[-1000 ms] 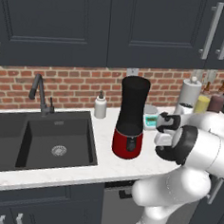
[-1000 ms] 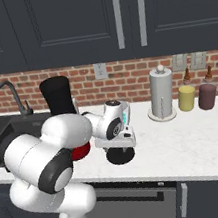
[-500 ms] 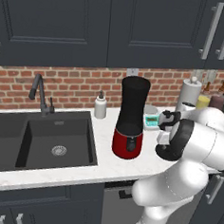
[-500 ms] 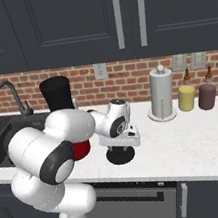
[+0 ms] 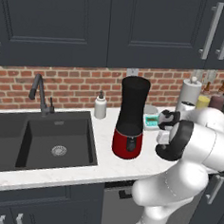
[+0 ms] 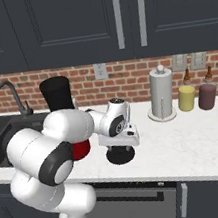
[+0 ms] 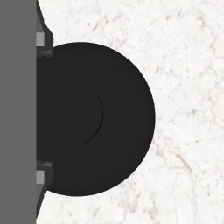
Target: Close the lid blender by securely placing the lid on top.
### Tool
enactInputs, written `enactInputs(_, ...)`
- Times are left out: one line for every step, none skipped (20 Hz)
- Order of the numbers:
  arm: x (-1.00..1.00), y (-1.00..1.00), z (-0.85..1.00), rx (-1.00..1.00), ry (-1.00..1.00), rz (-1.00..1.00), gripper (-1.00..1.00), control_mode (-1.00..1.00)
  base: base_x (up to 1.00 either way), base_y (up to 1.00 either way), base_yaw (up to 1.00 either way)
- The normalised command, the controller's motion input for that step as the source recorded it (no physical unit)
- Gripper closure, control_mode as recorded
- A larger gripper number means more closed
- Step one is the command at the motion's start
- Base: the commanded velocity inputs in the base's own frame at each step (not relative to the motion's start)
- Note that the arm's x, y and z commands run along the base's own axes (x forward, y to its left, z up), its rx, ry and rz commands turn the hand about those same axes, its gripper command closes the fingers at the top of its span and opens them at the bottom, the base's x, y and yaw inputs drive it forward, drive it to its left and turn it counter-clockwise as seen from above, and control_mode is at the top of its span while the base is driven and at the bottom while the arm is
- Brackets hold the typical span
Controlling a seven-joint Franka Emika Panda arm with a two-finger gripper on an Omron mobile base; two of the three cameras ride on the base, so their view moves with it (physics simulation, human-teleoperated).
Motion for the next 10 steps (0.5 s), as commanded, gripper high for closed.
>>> enactInputs(-0.12, 0.0, 0.0, -0.01, 0.0, 0.0, -1.0, -1.0, 0.0, 0.0, 0.0)
enactInputs(-0.14, 0.0, 0.0, 0.0, 0.0, 0.0, -1.0, -1.0, 0.0, 0.0, 0.0)
enactInputs(-0.2, 0.0, 0.0, 0.0, 0.0, 0.0, -1.0, -1.0, 0.0, 0.0, 0.0)
enactInputs(-0.14, 0.0, 0.0, -0.01, 0.0, 0.0, -1.0, -1.0, 0.0, 0.0, 0.0)
enactInputs(-0.09, 0.0, 0.0, -0.01, 0.0, 0.0, -1.0, -1.0, 0.0, 0.0, 0.0)
enactInputs(0.0, 0.0, 0.0, 0.0, 0.0, 0.0, -1.0, -1.0, 0.0, 0.0, 0.0)
enactInputs(0.0, 0.0, 0.0, 0.0, 0.0, 0.0, -1.0, -1.0, 0.0, 0.0, 0.0)
enactInputs(0.0, 0.0, 0.0, 0.0, 0.0, 0.0, -1.0, -1.0, 0.0, 0.0, 0.0)
enactInputs(0.0, 0.0, -0.09, -0.01, 0.0, 0.0, -1.0, -1.0, 0.0, 0.0, 0.0)
enactInputs(0.0, 0.0, -0.17, -0.03, 0.0, 0.0, -1.0, -1.0, 0.0, 0.0, 0.0)
